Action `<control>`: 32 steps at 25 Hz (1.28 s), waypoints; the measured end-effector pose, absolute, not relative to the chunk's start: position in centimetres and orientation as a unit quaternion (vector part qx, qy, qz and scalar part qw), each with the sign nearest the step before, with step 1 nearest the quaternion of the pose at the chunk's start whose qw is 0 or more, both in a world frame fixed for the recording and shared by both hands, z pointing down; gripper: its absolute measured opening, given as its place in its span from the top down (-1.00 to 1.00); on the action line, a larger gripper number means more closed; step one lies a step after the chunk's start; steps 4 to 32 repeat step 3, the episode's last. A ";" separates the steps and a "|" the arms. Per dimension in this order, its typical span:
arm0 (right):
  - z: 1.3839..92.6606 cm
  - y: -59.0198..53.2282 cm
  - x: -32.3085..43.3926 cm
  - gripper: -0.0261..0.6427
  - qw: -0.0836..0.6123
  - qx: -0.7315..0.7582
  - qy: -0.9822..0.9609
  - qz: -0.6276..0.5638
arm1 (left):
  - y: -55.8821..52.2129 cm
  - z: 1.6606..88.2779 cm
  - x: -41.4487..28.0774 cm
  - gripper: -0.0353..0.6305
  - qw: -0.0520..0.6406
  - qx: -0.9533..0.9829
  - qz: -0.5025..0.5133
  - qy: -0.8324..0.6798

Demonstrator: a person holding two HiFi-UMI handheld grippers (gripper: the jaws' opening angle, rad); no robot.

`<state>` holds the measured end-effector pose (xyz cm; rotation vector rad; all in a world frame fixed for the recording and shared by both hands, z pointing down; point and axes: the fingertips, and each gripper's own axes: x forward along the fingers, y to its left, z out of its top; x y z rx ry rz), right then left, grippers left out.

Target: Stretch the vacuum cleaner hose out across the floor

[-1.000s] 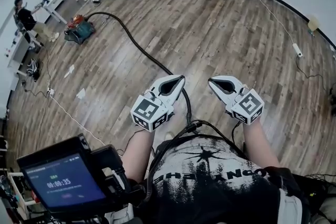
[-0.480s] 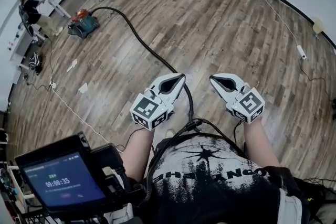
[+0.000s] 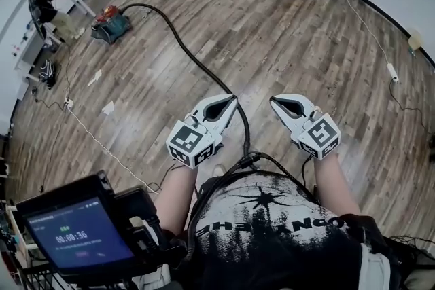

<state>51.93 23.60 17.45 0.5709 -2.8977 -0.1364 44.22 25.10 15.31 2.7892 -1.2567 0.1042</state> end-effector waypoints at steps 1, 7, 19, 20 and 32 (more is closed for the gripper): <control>17.5 23.5 51.9 0.90 0.093 0.192 -0.976 -0.046 | 25.0 15.3 44.2 0.89 0.040 0.910 0.034 -0.411; 17.4 23.3 52.0 0.90 0.094 0.190 -0.976 -0.047 | 24.9 15.3 44.4 0.89 0.040 0.910 0.035 -0.412; 17.4 23.3 52.0 0.90 0.094 0.190 -0.976 -0.047 | 24.9 15.3 44.4 0.89 0.040 0.910 0.035 -0.412; 17.4 23.3 52.0 0.90 0.094 0.190 -0.976 -0.047 | 24.9 15.3 44.4 0.89 0.040 0.910 0.035 -0.412; 17.4 23.3 52.0 0.90 0.094 0.190 -0.976 -0.047 | 24.9 15.3 44.4 0.89 0.040 0.910 0.035 -0.412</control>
